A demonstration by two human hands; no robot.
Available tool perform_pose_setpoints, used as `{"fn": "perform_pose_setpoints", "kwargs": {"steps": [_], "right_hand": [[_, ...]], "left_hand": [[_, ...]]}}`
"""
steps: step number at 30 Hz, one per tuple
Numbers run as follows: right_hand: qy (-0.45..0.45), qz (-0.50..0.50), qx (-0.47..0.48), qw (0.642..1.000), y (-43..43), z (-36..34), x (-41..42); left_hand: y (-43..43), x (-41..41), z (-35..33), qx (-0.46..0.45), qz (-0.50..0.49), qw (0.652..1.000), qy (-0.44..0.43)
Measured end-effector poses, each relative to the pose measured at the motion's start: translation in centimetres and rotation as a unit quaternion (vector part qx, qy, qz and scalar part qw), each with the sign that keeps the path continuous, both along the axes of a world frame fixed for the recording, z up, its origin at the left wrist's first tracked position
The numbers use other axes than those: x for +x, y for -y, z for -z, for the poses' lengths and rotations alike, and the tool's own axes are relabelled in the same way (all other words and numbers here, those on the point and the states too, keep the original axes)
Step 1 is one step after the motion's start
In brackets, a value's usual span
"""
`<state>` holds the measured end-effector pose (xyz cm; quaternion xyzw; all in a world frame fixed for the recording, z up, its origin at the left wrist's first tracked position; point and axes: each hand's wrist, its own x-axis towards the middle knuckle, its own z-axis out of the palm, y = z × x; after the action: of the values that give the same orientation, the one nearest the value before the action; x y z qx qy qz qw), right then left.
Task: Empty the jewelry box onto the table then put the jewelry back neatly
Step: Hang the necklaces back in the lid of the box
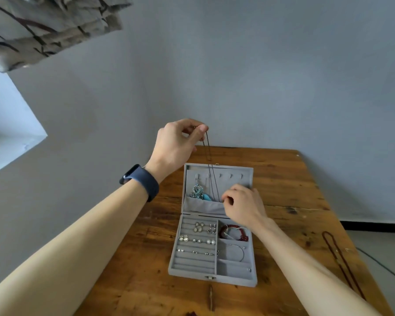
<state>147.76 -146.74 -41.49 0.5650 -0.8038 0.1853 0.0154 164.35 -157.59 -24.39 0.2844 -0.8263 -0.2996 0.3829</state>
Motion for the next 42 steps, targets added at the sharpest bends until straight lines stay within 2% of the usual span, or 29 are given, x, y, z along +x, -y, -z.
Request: {"fn": "perform_pose_setpoints", "kwargs": {"steps": [5,7,10,13,16,19,23,28,30,32,36,39,42], "right_hand": [[0.044,-0.037,0.013,0.998,-0.9,0.2,-0.5],[0.095,-0.028,-0.041,0.994,-1.2,-0.3,-0.9],[0.222,0.004,-0.200,0.954,-1.5,-2.4,-1.2],[0.327,-0.002,-0.223,0.918,-1.3,-5.2,-1.3],[0.318,-0.019,-0.172,0.932,-0.7,-6.1,-1.5],[0.281,-0.019,-0.163,0.945,-0.2,-5.5,-2.0],[0.276,-0.040,-0.187,0.942,-0.2,-5.7,-1.8],[0.408,-0.048,-0.215,0.886,0.8,-7.7,-0.5],[0.429,-0.032,-0.209,0.878,1.0,-8.1,-0.4],[0.397,-0.015,-0.204,0.895,0.6,-8.2,-0.6],[0.247,-0.038,-0.155,0.956,-0.7,-7.5,-1.0],[0.195,-0.051,-0.138,0.970,-1.5,-6.0,-1.5],[0.167,-0.037,-0.135,0.976,-1.8,-4.7,-1.6]], "left_hand": [[0.2,-2.0,1.6,-0.030,0.033,0.994,0.098],[0.4,-2.8,2.0,-0.037,0.050,0.989,0.135],[0.8,-3.9,2.4,-0.046,0.070,0.975,0.208],[1.1,-4.8,3.2,-0.043,0.087,0.956,0.277],[1.2,-5.4,4.2,-0.028,0.094,0.943,0.318],[1.2,-5.6,4.8,-0.004,0.108,0.931,0.349],[1.3,-4.9,3.9,-0.016,0.108,0.940,0.324],[1.3,-4.1,2.6,-0.043,0.060,0.976,0.207],[1.1,-3.7,2.3,-0.034,0.064,0.980,0.185],[0.9,-3.2,2.2,-0.028,0.071,0.981,0.178],[0.7,-2.9,2.7,-0.027,0.060,0.983,0.174],[0.6,-2.8,3.6,-0.013,0.043,0.986,0.159],[0.5,-3.0,5.4,-0.009,0.030,0.982,0.184]]}}
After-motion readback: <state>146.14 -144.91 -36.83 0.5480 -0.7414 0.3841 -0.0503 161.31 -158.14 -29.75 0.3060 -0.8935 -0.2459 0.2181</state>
